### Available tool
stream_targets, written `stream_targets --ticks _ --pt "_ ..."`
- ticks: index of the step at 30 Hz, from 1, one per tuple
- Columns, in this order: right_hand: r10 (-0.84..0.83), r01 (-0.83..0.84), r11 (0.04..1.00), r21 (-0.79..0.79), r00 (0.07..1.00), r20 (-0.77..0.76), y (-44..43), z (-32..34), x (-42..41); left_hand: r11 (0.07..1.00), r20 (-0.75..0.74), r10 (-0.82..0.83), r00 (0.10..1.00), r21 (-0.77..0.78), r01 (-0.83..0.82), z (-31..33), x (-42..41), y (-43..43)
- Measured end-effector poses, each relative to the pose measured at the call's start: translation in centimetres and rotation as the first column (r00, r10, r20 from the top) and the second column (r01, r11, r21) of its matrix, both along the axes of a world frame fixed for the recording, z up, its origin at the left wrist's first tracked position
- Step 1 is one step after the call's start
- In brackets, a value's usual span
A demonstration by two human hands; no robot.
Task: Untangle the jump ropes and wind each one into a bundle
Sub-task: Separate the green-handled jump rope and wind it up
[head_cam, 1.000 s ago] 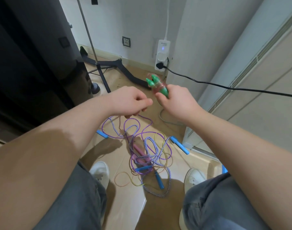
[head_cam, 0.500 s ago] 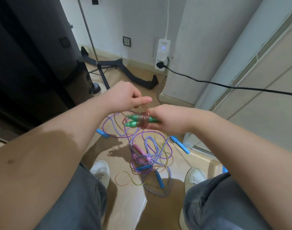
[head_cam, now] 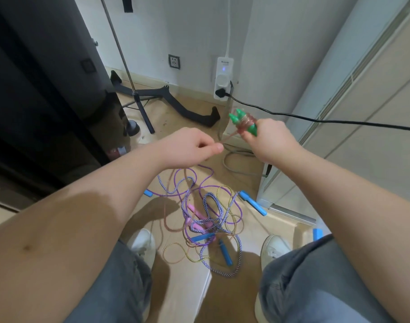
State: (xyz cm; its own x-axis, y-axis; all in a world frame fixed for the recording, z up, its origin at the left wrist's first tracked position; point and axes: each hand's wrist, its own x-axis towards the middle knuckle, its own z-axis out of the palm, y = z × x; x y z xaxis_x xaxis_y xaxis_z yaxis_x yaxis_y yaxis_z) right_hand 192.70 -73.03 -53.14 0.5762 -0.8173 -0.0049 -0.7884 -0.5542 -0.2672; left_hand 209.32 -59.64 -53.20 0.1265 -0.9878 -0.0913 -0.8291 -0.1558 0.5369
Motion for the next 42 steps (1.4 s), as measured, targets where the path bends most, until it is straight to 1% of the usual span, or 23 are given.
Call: stream_targets --ticks 2,5,8,9,11,12,14,16,17,19,20,21,22,23,25,27,29,31,33,35,38,40,42 --pt "0.026 -0.024 1.000 0.018 0.991 -0.131 0.4 -1.0 0.3 0.996 0.009 -0.077 0.997 -0.054 0.078 0.3 -0.7 -0.3" --pt "0.165 -0.145 0.985 0.088 0.940 -0.300 1.7 -2.0 0.9 0.982 0.074 -0.079 0.994 -0.167 0.090 0.6 -0.9 -0.6" --pt "0.443 -0.360 0.891 0.275 0.821 -0.360 3.3 -1.9 0.9 0.967 0.354 0.041 0.934 -0.248 0.051 0.4 0.3 -1.0" --pt "0.513 -0.407 0.844 0.348 0.800 -0.309 3.6 -1.7 0.8 0.965 0.424 0.067 0.903 -0.257 0.049 0.1 0.8 -1.1" --pt "0.581 -0.465 0.756 0.460 0.801 -0.146 3.7 -1.0 0.5 0.968 0.459 0.109 0.882 -0.250 0.011 -0.8 1.7 -1.2" --pt "0.585 -0.482 0.724 0.493 0.808 -0.068 3.5 -0.6 0.4 0.973 0.425 0.122 0.897 -0.227 -0.025 -1.3 2.1 -1.2" --pt "0.557 -0.502 0.660 0.559 0.826 0.085 3.3 0.1 0.0 0.984 0.222 0.156 0.963 -0.115 -0.133 -2.0 2.9 -1.1" --pt "0.489 -0.523 0.569 0.635 0.836 0.250 3.2 0.5 -0.4 0.984 0.071 0.174 0.982 0.017 -0.175 -2.5 3.5 -1.1" --pt "0.441 -0.537 0.517 0.666 0.834 0.330 3.2 0.7 -0.5 0.986 0.079 0.152 0.985 0.061 -0.157 -2.6 3.3 -1.2" --pt "0.291 -0.572 0.417 0.707 0.820 0.492 3.4 0.9 -0.4 0.986 0.060 0.145 0.988 0.074 -0.149 -2.8 2.7 -1.4" --pt "0.187 -0.583 0.400 0.707 0.807 0.560 3.5 1.1 -0.2 0.983 -0.006 0.172 0.985 0.068 -0.172 -2.9 2.2 -1.3" --pt "0.072 -0.569 0.435 0.697 0.794 0.603 3.3 1.3 0.1 0.976 -0.096 0.211 0.973 0.080 -0.204 -2.8 1.6 -1.1" --pt "-0.020 -0.523 0.517 0.678 0.784 0.620 3.1 1.4 0.3 0.971 -0.136 0.233 0.963 0.078 -0.224 -2.7 1.2 -1.0" --pt "-0.059 -0.435 0.639 0.635 0.794 0.604 2.7 1.6 0.4 0.975 -0.124 0.219 0.968 0.055 -0.213 -2.7 0.9 -0.9" --pt "-0.012 -0.214 0.873 0.439 0.889 0.458 1.6 1.5 0.3 0.985 -0.075 0.172 0.982 0.012 -0.172 -2.4 0.5 -0.8" --pt "-0.005 -0.082 0.957 0.279 0.954 0.300 0.9 0.8 0.2 0.995 -0.004 0.103 0.995 -0.012 -0.103 -2.0 0.2 -0.6" --pt "-0.009 -0.021 0.982 0.186 0.987 0.162 0.5 -0.5 0.5 1.000 0.062 -0.007 0.998 0.016 0.006 -2.0 -0.2 -0.5" --pt "0.052 -0.047 0.997 0.058 0.995 -0.086 0.2 -2.2 1.0 0.992 0.149 -0.128 0.981 0.040 0.123 -2.0 -0.9 -0.4" --pt "0.165 -0.141 0.985 0.099 0.937 -0.309 0.6 -3.4 1.4 0.980 0.262 -0.193 0.946 0.011 0.198 -1.8 -1.0 -0.4" --pt "0.366 -0.291 0.928 0.233 0.829 -0.422 1.4 -3.7 1.1 0.974 0.402 -0.188 0.896 -0.041 0.222 -1.3 -0.8 -0.5" --pt "0.554 -0.428 0.824 0.370 0.746 -0.370 2.9 -3.0 0.4 0.967 0.447 -0.154 0.881 -0.114 0.227 -1.3 0.2 -0.8" --pt "0.619 -0.487 0.771 0.410 0.723 -0.306 3.5 -2.4 0.4 0.969 0.384 -0.123 0.915 -0.152 0.194 -1.6 1.1 -1.0" --pt "0.668 -0.547 0.709 0.445 0.723 -0.175 4.1 -1.9 0.6 0.980 0.283 -0.075 0.956 -0.156 0.123 -1.9 1.9 -1.0"
